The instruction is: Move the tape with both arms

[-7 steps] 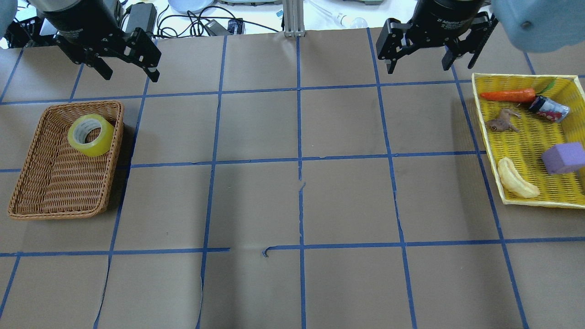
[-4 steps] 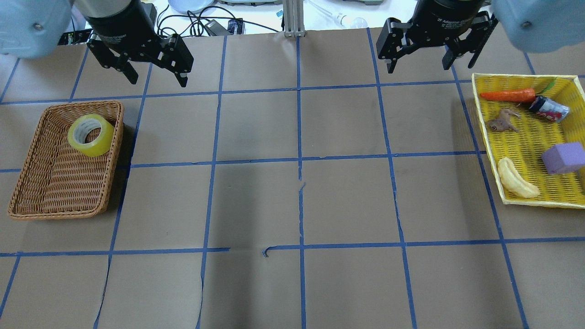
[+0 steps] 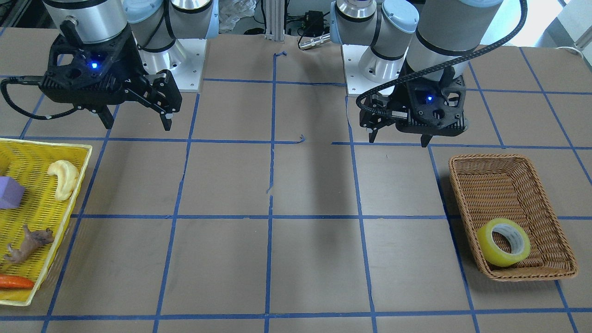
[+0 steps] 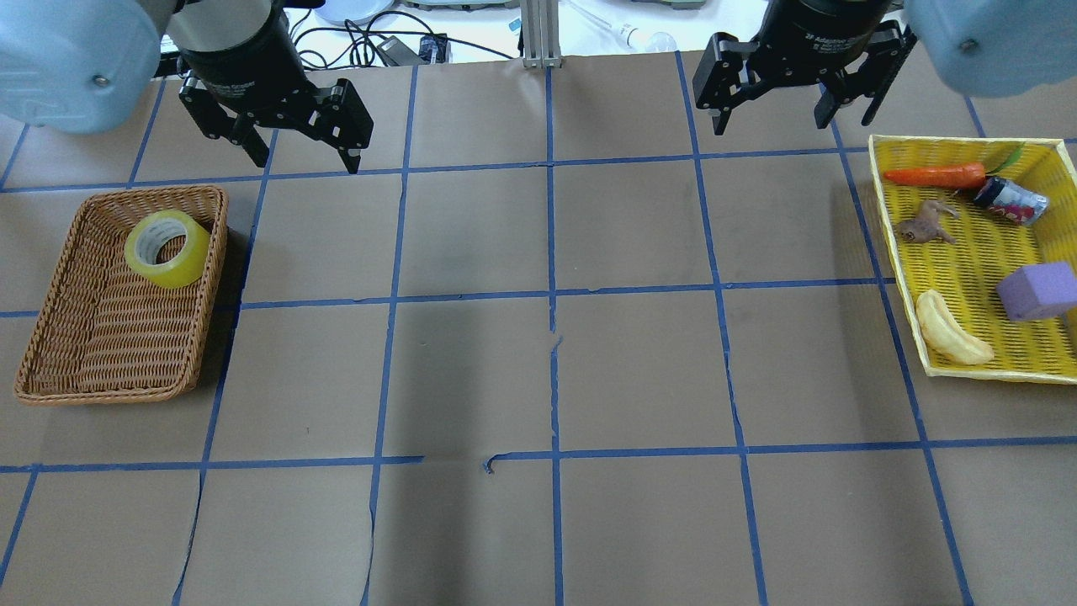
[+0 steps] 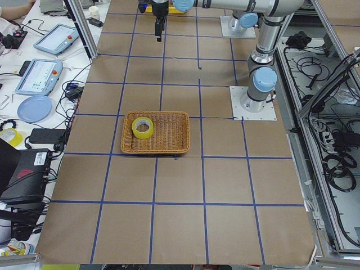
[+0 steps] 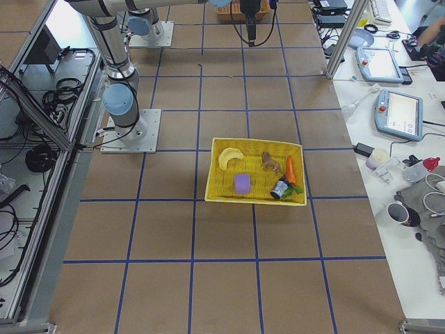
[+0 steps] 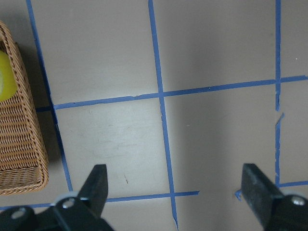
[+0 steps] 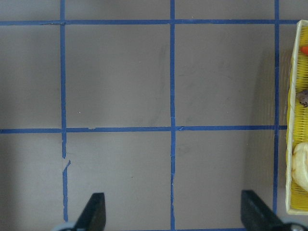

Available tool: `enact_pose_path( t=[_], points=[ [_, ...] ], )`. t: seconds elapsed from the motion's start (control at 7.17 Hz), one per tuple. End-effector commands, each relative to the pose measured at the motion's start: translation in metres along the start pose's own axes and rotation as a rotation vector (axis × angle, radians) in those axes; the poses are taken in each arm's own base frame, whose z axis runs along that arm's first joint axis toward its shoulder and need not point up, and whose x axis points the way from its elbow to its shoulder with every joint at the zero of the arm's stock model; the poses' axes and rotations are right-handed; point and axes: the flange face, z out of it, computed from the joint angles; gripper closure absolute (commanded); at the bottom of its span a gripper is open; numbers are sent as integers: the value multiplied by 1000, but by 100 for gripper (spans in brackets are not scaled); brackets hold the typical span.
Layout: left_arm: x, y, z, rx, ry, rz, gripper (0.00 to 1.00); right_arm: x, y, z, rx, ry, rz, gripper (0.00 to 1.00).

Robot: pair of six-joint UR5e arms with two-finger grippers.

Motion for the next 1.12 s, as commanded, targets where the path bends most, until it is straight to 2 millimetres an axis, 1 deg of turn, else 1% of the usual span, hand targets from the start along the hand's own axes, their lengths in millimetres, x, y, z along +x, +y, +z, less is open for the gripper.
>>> enact_pose_path(
  t=[0.0,0.14,0.42,0.7,0.98],
  points=[
    [4,0,3,31,-1,-5,0,0,0,0,1,0,0,0],
    [-1,0,-1,44,-4,-3,0,0,0,0,1,0,0,0],
    [-1,-1,-2,49,0,-13,0,0,0,0,1,0,0,0],
    [-1,0,3,43,-2,-1,0,0,0,0,0,0,0,0],
    [-1,-2,1,56,-3,-3,0,0,0,0,1,0,0,0]
  ],
)
